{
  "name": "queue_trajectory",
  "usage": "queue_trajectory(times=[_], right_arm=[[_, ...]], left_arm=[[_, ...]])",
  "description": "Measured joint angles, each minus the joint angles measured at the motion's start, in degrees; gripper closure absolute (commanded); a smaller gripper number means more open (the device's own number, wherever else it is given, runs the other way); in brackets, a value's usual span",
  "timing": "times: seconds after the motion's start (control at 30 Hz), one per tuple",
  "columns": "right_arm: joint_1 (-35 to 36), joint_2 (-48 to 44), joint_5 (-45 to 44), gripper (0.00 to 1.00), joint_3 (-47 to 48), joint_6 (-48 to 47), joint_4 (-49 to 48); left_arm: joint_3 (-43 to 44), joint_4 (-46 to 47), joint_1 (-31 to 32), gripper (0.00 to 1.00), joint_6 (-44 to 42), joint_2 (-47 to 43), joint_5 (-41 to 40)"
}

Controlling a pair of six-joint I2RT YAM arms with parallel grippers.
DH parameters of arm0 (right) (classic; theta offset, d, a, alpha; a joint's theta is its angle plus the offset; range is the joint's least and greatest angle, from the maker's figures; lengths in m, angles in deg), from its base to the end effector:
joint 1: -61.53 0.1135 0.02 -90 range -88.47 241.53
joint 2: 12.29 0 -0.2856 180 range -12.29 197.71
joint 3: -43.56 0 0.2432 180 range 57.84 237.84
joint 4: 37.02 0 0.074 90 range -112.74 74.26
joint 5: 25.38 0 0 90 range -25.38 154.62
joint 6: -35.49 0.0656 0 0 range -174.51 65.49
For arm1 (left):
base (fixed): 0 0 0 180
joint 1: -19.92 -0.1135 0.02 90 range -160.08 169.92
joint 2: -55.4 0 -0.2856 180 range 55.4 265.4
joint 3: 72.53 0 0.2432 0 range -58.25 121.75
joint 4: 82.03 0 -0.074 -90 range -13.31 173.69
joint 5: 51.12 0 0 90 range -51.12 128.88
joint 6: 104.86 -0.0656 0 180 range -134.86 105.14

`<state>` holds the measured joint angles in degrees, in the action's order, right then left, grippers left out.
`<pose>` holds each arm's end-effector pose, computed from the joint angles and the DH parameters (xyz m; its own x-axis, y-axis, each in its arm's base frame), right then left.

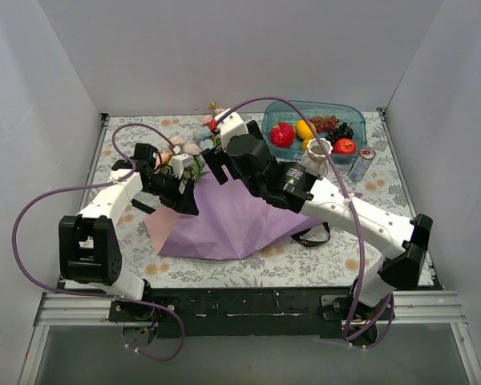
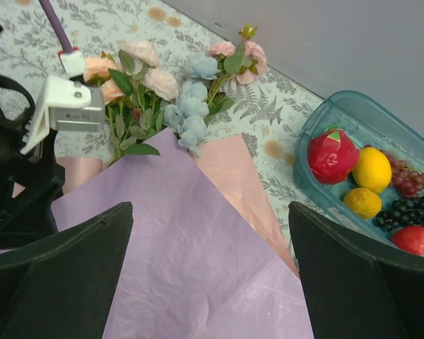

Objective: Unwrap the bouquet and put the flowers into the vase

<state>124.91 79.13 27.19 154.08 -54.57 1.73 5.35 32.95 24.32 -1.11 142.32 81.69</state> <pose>0.2040 0.3180 0.4362 -0.1502 -0.3015 -0.9415 -0.4536 0.8672 -0.2054 0.2741 -0.0658 0.2430 -0.9888 -0.0988 -0.1114 0.0075 0.7141 -0.7000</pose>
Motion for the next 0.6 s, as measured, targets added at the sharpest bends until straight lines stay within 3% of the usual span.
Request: queue_trajectory(times=[0.07, 0.1, 0.23, 0.33, 0.6], right_arm=[[-0.04, -1.84, -0.33, 0.02, -0.52, 0.15, -0.46], [-0.04, -2.71, -0.50, 0.02, -0.55, 0.20, -0.55], [-0.04, -5.66, -1.36, 0.02, -1.55, 0.55, -1.70], [-0.04, -6.88, -1.75, 0.02, -2.89, 0.87, -2.10], [-1.73, -6.84, -0.74, 0.02, -3.52, 1.01, -1.88]], left_arm=[[-0.46, 0.00, 1.11, 0.42, 0.33, 0.24, -0.11], [-0.46, 0.28, 1.42, 0.54, 0.52, 0.50, -0.11], [-0.44, 0.90, 1.97, 0.82, 1.79, 1.38, -0.39], [0.15, 1.14, 2.10, 0.96, 2.47, 1.66, -0.83], [4.79, -0.50, 2.10, 0.95, -0.11, -1.20, -1.33]])
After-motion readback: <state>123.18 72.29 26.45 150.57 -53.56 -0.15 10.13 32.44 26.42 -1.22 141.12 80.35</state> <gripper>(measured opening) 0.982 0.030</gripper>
